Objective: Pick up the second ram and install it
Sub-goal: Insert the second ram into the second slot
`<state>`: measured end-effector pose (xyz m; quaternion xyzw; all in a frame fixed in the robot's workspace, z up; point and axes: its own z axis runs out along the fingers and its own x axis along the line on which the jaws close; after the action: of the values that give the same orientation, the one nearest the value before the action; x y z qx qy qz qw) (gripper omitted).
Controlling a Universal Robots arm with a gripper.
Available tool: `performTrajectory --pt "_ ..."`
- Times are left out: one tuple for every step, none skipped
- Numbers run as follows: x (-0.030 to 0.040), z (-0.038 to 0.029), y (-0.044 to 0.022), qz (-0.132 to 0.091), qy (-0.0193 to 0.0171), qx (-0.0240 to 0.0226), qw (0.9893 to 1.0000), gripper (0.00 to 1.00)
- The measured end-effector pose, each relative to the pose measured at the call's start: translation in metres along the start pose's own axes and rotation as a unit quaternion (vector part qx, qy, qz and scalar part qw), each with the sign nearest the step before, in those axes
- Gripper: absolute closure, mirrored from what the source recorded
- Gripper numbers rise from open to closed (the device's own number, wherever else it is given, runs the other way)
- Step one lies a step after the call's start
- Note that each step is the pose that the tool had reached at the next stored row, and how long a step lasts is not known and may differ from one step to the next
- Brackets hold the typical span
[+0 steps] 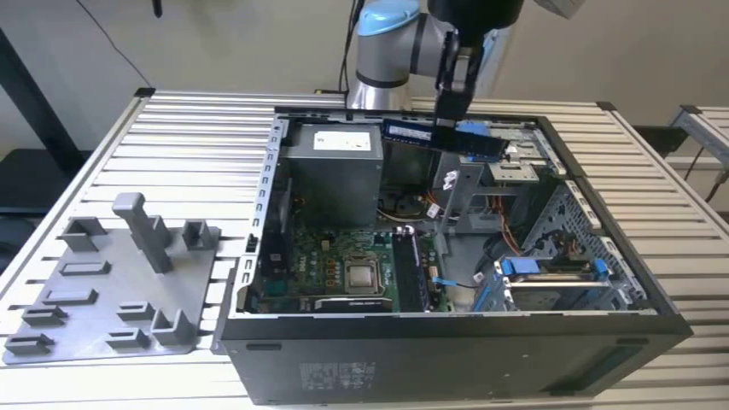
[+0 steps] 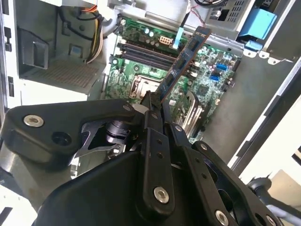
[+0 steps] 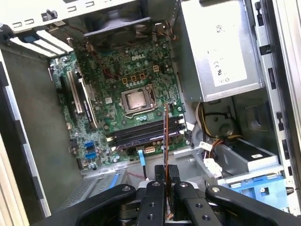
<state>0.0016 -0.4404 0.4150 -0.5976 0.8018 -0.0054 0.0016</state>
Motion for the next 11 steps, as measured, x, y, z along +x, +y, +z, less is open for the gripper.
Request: performTrajectory --pt "0.0000 0.0000 0.0000 0.004 0.0001 0.0000 1.0000 0.86" --pt "0.0000 0.0000 0.0000 0.008 0.0001 0.0000 1.0000 0.86" --pt "0.0000 0.0001 0.0000 0.012 0.0002 0.0000 0.9999 0.86" --pt "0.0000 0.0001 0.0000 0.016 0.0002 -0.0001 0.9999 0.86" --pt "0.0000 0.0001 0.0000 0.020 0.0003 -0.0001 0.9998 0.86" --pt "0.0000 0.0002 0.0000 0.024 0.0003 -0.0001 0.9997 0.86" --pt "0.0000 0.0002 0.0000 0.028 0.0004 -0.0001 0.9996 0.86" --pt "0.0000 0.0003 0.0000 0.031 0.0004 -0.0001 0.9995 0.86" --pt "0.0000 0.0003 0.0000 0.035 0.0004 -0.0002 0.9994 0.86" --pt "0.0000 0.0004 0.0000 0.039 0.0005 -0.0002 0.9992 0.86" --pt "0.0000 0.0004 0.0000 0.043 0.0005 -0.0002 0.9991 0.86"
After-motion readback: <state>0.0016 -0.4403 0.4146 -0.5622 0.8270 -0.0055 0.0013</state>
